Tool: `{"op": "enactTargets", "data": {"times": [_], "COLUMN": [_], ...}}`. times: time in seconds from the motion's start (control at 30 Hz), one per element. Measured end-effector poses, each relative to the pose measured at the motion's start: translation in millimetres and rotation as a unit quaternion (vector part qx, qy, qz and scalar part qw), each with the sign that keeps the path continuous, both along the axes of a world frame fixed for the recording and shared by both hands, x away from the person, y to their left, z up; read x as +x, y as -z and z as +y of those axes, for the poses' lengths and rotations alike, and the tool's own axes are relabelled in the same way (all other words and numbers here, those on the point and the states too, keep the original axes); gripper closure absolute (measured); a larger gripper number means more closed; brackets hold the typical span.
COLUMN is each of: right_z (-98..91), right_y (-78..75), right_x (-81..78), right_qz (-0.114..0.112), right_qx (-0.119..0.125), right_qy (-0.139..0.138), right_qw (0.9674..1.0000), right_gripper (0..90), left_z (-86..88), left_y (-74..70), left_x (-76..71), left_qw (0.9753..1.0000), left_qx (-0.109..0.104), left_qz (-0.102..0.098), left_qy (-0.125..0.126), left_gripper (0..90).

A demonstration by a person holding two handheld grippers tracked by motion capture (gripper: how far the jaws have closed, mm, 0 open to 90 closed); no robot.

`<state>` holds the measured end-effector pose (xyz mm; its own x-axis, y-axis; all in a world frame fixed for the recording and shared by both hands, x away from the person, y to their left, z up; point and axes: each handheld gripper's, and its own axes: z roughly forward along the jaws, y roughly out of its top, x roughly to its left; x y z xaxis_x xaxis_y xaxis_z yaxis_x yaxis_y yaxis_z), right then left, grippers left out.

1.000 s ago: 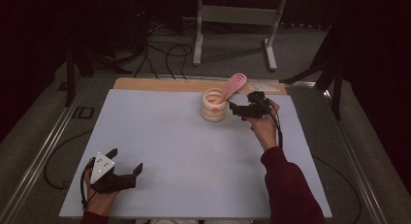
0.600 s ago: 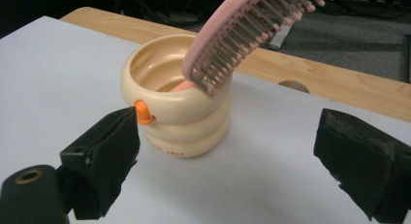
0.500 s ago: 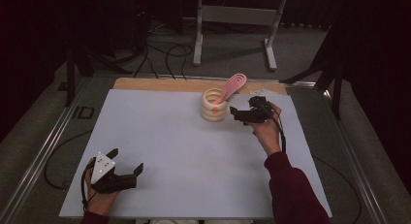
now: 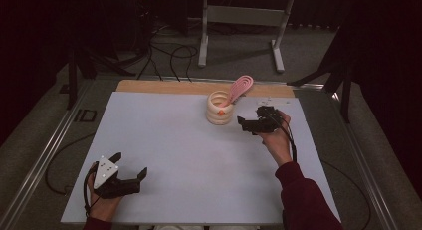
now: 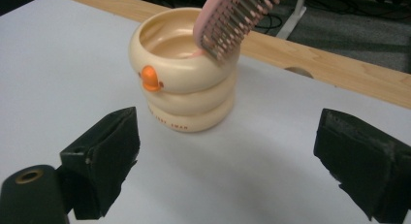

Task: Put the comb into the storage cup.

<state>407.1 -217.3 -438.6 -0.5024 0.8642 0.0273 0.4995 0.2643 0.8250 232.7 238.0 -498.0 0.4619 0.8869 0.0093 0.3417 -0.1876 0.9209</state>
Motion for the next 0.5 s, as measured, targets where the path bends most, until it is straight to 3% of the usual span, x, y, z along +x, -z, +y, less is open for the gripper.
{"op": "enactTargets", "data": {"times": [0.5], "right_z": [-13.0], "right_y": [3.2], "right_x": [-14.8], "right_qz": [-0.002], "right_qx": [0.008], "right_qy": [0.004], "right_qw": [1.0], "right_gripper": [9.0], "left_z": [3.4], "left_y": [-2.3], "left_x": [0.0], "left_qw": [1.0], "left_qx": [-0.007], "left_qz": [-0.002], "left_qy": [-0.005], "left_gripper": [0.1]}}
